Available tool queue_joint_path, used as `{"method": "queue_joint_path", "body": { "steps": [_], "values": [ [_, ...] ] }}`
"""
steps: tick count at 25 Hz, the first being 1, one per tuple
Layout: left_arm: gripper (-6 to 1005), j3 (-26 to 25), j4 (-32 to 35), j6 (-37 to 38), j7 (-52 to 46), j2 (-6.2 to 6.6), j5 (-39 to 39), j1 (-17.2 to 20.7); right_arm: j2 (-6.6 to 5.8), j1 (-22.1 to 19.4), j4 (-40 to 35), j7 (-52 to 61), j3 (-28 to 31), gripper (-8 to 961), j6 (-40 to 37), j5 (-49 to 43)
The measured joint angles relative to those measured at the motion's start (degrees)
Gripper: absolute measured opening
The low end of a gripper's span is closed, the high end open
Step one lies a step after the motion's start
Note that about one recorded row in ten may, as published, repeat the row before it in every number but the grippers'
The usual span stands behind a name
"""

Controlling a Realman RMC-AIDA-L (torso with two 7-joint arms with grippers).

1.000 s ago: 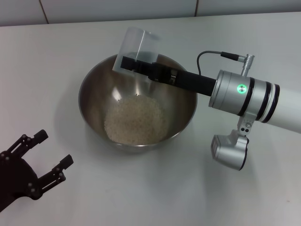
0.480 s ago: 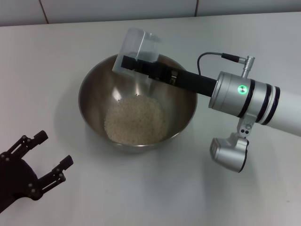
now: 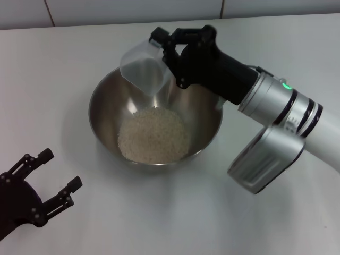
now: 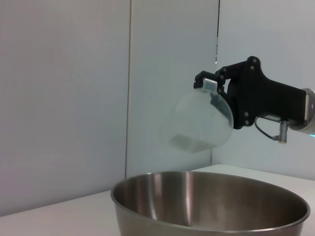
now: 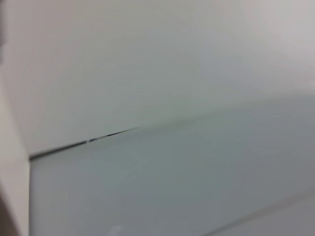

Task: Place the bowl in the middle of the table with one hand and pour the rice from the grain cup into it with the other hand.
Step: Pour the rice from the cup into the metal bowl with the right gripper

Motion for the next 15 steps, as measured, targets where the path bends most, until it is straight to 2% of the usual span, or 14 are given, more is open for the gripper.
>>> {"method": "queue_joint_path", "body": {
  "steps": [1, 2, 3, 15],
  "values": [
    [842, 0.0, 0.0, 0.0, 0.0, 0.00, 0.0, 0.0, 0.00, -0.1, 0.0, 1.5, 0.1, 15, 0.0, 0.0],
    [842, 0.0, 0.0, 0.0, 0.0, 0.04, 0.0, 0.0, 0.00, -0.4, 0.0, 10.9, 0.5, 15, 0.4, -0.1],
    [842, 0.0, 0.0, 0.0, 0.0, 0.04, 0.0, 0.0, 0.00, -0.4, 0.0, 10.9, 0.5, 15, 0.4, -0.1],
    [842, 0.0, -0.2, 0.8, -0.1, 0.35, 0.2, 0.4, -0.18, -1.6, -1.9, 59.6, 0.6, 16, 2.7, -0.3]
  ]
}}
